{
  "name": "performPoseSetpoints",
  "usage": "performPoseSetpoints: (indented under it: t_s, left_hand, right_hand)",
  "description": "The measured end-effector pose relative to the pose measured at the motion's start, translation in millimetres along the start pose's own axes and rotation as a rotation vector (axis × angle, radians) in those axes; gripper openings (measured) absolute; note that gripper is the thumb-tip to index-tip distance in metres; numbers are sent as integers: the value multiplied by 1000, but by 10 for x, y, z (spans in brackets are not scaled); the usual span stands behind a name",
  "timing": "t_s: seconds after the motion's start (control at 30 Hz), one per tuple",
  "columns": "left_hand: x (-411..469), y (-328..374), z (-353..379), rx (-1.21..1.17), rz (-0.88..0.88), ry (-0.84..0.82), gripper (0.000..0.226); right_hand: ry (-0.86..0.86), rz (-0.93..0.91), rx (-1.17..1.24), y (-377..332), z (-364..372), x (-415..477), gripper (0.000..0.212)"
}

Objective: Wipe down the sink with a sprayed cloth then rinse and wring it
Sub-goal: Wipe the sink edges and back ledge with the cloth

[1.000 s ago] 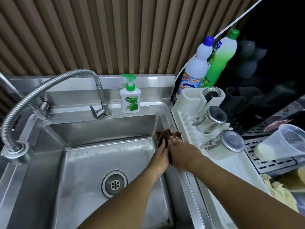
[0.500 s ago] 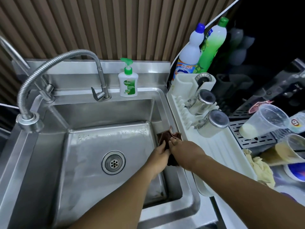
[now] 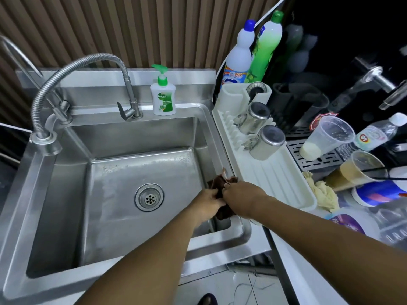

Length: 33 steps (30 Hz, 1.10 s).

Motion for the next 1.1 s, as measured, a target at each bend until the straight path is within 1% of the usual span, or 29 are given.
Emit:
performPoseSetpoints:
  t_s: [0.07,0.2,0.27,0.37,0.4,0.47,0.57,0.6,0.67,0.73,0.77,0.8,0.87,0.93,1.1]
  left_hand:
    - [-53,-48,28,29,-30,8,19]
    - [-207,-77,83,88,-77,-8,20]
    - [-256,-86,123,205,-101,-55,19]
    - [-341,5,190,465,-128,-123,15]
    - [-376,51,219,544,-132,-148,17]
    - [-437,113,295,681,-128,-212,18]
    - [-538,141,367,862,-111,-294,11]
    - [-576,136,369,895,-108,-311,14]
    - [-660,83,347,925,-101,-336,23]
    - [-749,-3,268,948,-104,-321,43]
    - [-783,-41,224,955,-105,-304,54]
    - [-819,-76,186,959,-104,-297,60]
    - [-896,-110,133,955,-91,-303,59]
    - [-979,-106,75,960,-89,-323,56]
    - [-1157,-164,-160,1004,-105,-352,58]
  right_hand:
    - [-12,2,26,-36,18,-81,23]
    - [-22,14,49,-113,-2,-288,14]
    - [-15,29,76,-169,24,-390,18]
    - [-3,50,115,-252,102,-507,38]
    - [1,52,125,-280,119,-549,40]
    - [-3,47,128,-336,149,-625,35]
    - [11,58,141,-414,156,-691,29]
    - [24,68,156,-431,152,-696,29]
    - [58,85,198,-452,154,-689,30]
    - [85,89,275,-452,173,-676,35]
    - [88,80,289,-455,192,-669,39]
    - [87,69,274,-474,210,-661,42]
    - [81,39,166,-535,239,-640,46]
    - [72,-5,121,-595,230,-616,45]
    - [25,-167,265,-780,167,-508,36]
Point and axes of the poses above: each hand's wrist, its own x-axis towards the middle knuckle, its own z-axis out of the palm, y = z × x, the point moved 7 cm from there along x, towards the middle knuckle, and after that the axes turned 7 degrees about -x, right-handed, at the moved point
